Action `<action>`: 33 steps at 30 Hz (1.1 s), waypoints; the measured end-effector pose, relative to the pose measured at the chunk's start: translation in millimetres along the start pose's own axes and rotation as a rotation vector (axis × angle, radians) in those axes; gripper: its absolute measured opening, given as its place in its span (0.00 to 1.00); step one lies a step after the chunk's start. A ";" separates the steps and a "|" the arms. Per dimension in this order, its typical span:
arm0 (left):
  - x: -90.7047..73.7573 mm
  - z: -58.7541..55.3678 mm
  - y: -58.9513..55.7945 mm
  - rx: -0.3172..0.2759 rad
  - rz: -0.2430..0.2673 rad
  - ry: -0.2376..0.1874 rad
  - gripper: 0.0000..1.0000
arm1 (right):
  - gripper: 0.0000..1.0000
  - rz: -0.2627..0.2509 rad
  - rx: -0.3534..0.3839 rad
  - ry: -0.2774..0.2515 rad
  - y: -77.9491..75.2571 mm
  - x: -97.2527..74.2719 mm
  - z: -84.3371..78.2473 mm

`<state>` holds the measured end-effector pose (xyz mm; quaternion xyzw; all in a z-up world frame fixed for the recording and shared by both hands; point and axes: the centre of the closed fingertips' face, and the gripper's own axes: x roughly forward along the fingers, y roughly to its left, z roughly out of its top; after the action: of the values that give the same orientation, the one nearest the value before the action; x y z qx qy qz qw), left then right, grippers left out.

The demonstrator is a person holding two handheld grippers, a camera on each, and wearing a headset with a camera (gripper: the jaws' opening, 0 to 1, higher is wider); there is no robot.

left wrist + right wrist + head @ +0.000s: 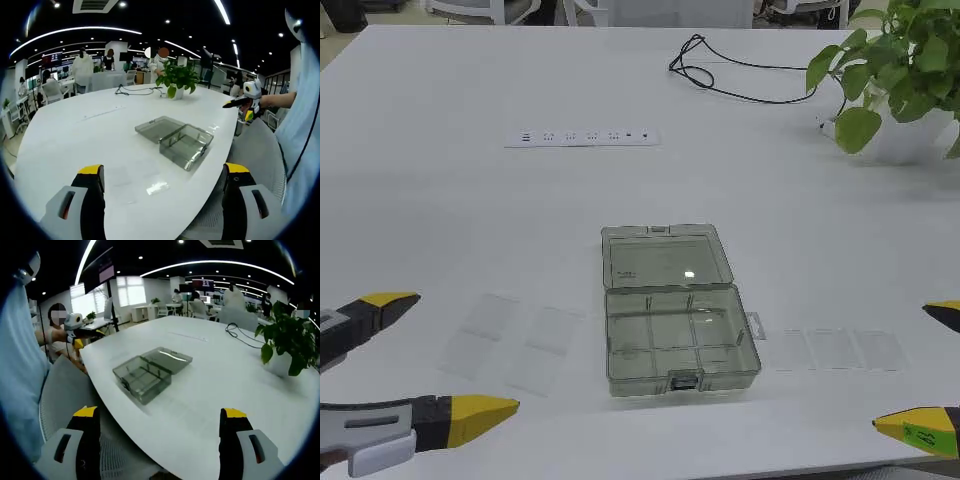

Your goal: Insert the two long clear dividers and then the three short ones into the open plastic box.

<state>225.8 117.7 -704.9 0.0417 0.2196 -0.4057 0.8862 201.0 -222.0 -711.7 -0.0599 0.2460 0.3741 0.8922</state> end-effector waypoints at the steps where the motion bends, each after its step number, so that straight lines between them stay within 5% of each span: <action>1: 0.0 -0.4 -0.1 0.000 0.000 0.001 1.00 | 1.00 0.001 0.001 0.000 0.2 0.1 -0.2; 33: -1.3 -21.7 -9.5 -0.042 0.000 0.019 1.00 | 1.00 0.008 0.024 0.045 8.2 0.6 -20.1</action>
<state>210.3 117.7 -722.8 0.0270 0.2366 -0.4007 0.8847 187.7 -221.6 -728.9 -0.0567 0.2705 0.3731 0.8857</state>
